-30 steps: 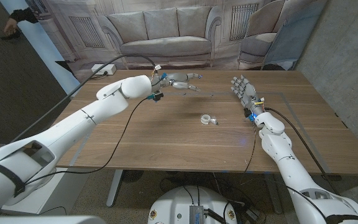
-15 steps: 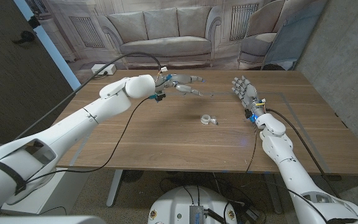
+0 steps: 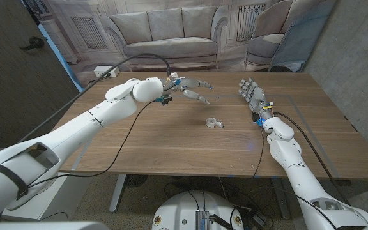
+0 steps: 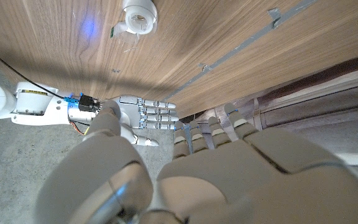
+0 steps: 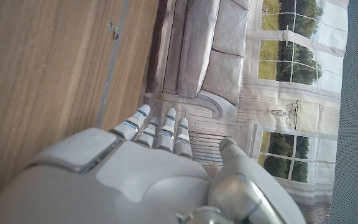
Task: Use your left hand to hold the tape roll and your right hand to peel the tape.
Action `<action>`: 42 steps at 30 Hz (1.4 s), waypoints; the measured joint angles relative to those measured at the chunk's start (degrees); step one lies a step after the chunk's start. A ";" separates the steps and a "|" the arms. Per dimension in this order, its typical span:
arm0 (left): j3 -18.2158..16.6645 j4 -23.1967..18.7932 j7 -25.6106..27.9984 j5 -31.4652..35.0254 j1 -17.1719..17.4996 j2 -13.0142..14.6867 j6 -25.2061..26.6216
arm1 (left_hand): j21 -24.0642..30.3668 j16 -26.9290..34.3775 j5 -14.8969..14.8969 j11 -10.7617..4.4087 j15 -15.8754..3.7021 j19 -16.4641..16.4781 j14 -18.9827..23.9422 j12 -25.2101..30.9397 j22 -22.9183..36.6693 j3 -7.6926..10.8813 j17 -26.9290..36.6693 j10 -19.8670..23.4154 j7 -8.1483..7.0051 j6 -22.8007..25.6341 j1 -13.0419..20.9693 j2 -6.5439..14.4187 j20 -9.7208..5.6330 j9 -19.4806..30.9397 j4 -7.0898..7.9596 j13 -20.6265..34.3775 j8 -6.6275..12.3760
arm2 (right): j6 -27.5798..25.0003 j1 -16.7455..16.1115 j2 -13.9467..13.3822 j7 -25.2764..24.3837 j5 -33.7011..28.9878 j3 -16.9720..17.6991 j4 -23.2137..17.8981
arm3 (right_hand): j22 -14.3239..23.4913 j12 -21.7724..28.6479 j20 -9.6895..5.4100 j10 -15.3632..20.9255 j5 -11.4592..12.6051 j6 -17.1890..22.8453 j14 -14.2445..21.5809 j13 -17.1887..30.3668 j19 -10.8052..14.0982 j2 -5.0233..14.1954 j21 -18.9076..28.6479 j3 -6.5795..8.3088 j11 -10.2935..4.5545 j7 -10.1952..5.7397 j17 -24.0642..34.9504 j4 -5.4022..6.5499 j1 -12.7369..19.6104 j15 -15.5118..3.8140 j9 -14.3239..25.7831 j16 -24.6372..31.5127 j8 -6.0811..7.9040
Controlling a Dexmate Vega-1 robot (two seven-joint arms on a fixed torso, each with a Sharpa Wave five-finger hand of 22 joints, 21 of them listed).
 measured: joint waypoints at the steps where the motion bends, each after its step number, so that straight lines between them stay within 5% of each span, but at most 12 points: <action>1: 0.09 -0.01 -0.17 0.74 -0.06 -0.08 -0.05 | 0.00 0.00 0.04 -0.09 -0.13 0.00 0.13 0.00 0.00 -0.06 0.00 0.24 0.11 0.51 0.27 -0.27 0.00 0.00 -0.06 0.00 0.25 | 0.02 -0.03 0.00 0.00 0.01 0.02 -0.03 | 0.00 0.00 0.02 0.00 0.00 0.00 0.00 0.00 0.01 0.00 0.00 0.00 0.00 0.00 0.00 0.00 0.00 0.00 0.00 0.00 0.00; 30: 3.09 -1.79 -7.46 12.56 -2.09 -2.55 1.13 | -1.26 -0.33 1.97 0.13 0.22 -0.24 0.39 -0.40 0.00 -2.38 0.16 1.07 0.83 6.76 4.06 -5.30 0.23 0.31 -0.77 0.16 1.33 | 0.53 -0.47 0.25 0.87 0.95 0.92 -0.21 | 0.00 0.00 0.22 0.41 0.00 0.31 0.20 0.00 0.41 0.00 0.00 -0.55 -0.01 0.31 0.00 -0.08 0.00 0.21 0.00 0.00 0.00; 42: 4.08 -2.48 -9.37 18.13 -2.28 -3.67 1.66 | -1.27 -0.33 2.49 -0.29 0.22 -0.24 0.39 -0.40 0.00 -2.93 0.16 1.48 0.32 9.51 5.66 -5.65 0.22 0.31 -0.70 0.16 1.81 | 0.58 -0.63 0.54 1.51 1.47 1.30 -0.03 | 0.00 0.00 0.22 0.41 0.00 0.63 0.20 0.00 0.40 0.00 0.00 -0.55 -0.01 0.62 0.00 -0.08 0.00 0.21 0.00 0.00 0.00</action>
